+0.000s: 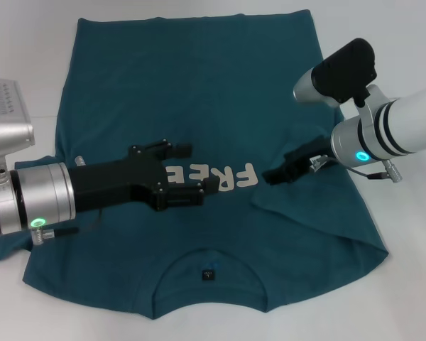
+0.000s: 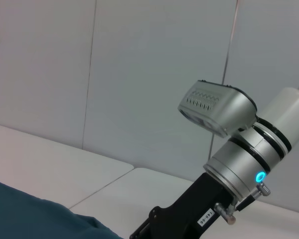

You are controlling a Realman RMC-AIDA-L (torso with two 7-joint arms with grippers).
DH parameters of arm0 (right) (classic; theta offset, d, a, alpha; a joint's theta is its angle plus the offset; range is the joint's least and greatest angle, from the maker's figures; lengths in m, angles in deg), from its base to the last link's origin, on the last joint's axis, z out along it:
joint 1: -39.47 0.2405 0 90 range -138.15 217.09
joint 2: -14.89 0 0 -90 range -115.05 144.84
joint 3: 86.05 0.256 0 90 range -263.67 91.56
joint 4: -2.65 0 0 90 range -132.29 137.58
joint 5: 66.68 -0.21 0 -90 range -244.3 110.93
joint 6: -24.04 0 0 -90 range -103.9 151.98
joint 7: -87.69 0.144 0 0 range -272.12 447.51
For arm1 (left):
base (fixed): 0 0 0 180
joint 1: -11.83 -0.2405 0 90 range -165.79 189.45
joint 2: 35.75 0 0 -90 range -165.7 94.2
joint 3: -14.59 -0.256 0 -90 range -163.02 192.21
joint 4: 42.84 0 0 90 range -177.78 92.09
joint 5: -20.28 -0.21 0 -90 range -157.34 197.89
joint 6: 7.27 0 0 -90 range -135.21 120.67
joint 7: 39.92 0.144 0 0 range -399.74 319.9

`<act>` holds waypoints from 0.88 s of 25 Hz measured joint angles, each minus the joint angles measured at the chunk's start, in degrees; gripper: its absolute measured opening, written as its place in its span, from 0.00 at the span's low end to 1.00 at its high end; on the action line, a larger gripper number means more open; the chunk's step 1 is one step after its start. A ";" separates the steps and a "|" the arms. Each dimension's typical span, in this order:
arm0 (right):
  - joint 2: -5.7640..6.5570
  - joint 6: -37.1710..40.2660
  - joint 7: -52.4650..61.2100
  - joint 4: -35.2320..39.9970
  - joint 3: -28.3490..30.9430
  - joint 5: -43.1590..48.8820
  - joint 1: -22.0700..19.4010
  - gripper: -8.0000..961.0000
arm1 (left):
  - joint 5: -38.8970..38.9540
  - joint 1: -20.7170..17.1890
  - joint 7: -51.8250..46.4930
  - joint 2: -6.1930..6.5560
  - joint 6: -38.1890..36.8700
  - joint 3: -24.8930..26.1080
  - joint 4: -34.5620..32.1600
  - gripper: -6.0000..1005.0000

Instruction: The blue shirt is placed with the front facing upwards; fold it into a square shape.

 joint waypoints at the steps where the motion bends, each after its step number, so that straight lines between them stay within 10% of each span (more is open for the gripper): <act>1: 0.03 0.00 0.08 0.14 0.11 -0.15 0.05 0.57 | 0.00 0.04 0.01 0.00 0.01 0.00 0.00 0.91; 14: 0.98 7.59 -12.41 13.67 8.12 -13.41 -6.98 0.97 | 0.00 0.37 -0.25 -0.17 0.75 0.03 0.00 0.91; 22: 3.01 19.94 -35.06 14.61 14.47 -32.18 -15.17 0.97 | 0.00 0.63 -1.03 -0.34 0.79 1.38 0.33 0.91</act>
